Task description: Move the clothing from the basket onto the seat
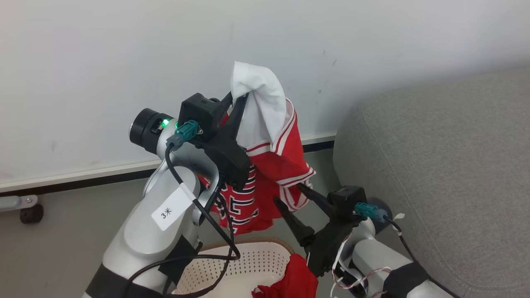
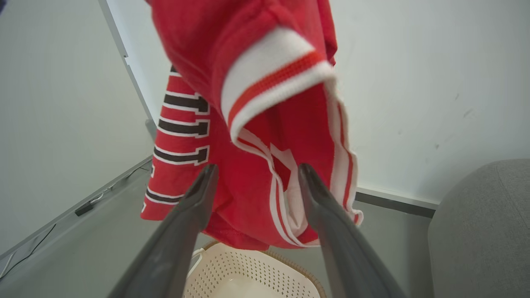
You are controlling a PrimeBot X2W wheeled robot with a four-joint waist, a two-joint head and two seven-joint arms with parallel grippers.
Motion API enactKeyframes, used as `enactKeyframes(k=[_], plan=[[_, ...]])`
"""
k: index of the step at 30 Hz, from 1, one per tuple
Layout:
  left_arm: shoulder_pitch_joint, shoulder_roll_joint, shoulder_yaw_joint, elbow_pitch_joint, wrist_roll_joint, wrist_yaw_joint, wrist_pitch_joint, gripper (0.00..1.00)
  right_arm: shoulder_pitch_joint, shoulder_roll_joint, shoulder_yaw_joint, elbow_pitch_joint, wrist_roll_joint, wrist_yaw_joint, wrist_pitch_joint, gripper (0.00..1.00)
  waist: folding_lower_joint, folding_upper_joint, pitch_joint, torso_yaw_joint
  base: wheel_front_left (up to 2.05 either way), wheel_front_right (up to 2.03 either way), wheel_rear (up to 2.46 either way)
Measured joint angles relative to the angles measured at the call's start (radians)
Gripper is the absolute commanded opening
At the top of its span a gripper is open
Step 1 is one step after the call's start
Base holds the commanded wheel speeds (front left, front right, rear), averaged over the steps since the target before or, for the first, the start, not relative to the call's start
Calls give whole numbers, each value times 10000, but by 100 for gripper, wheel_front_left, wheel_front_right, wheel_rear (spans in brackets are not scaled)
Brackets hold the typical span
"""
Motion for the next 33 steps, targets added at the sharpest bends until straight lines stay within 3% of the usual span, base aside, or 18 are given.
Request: enactKeyframes(k=[9,16,17,18,19,20,26,27,28,29,30,32,33], plan=[[10,2,-343,-144,-261,259,58,0,-709,-2,272,-267,512,40,0,100,0,1,37,-36,0,0,0],[48,2,-474,-219,-587,385,86,0,-1098,-4,213,-541,652,-127,0,100,0,1,91,24,0,0,0],[64,2,-466,-190,-616,426,88,0,-1181,-6,176,-570,660,-198,0,95,0,0,110,35,0,0,0],[75,2,-453,-174,-623,431,88,0,-1184,-6,163,-579,671,-207,0,44,0,0,120,37,0,0,0],[91,2,-437,-151,-625,447,88,0,-1183,-6,150,-585,673,-211,0,15,0,0,130,37,0,0,0],[128,0,-410,-125,-629,479,88,0,-1183,-6,134,-589,683,-211,0,0,0,1,140,35,0,0,0],[444,54,-190,46,-734,616,88,0,-1183,-8,-86,-568,683,-255,0,0,0,1,214,-31,0,0,0],[482,81,-136,63,-752,639,86,8,-1183,-8,-150,-548,677,-255,0,0,0,1,232,-54,0,0,0],[502,121,-71,81,-798,662,84,25,-1183,-6,-236,-510,658,-255,0,0,0,1,250,-80,0,0,0],[515,153,-27,111,-817,686,65,56,-1183,-6,-339,-454,629,-253,0,0,1,1,266,-105,0,0,0],[565,211,27,104,-823,690,33,59,-1183,-8,-410,-424,612,-255,0,0,0,1,281,-130,0,0,0],[687,280,102,117,-880,700,-19,100,-1183,-17,-608,-297,522,-253,0,0,0,1,308,-187,0,0,0],[732,307,150,115,-905,700,-61,100,-1183,-33,-683,-280,500,-253,0,0,0,1,321,-217,0,0,0]])
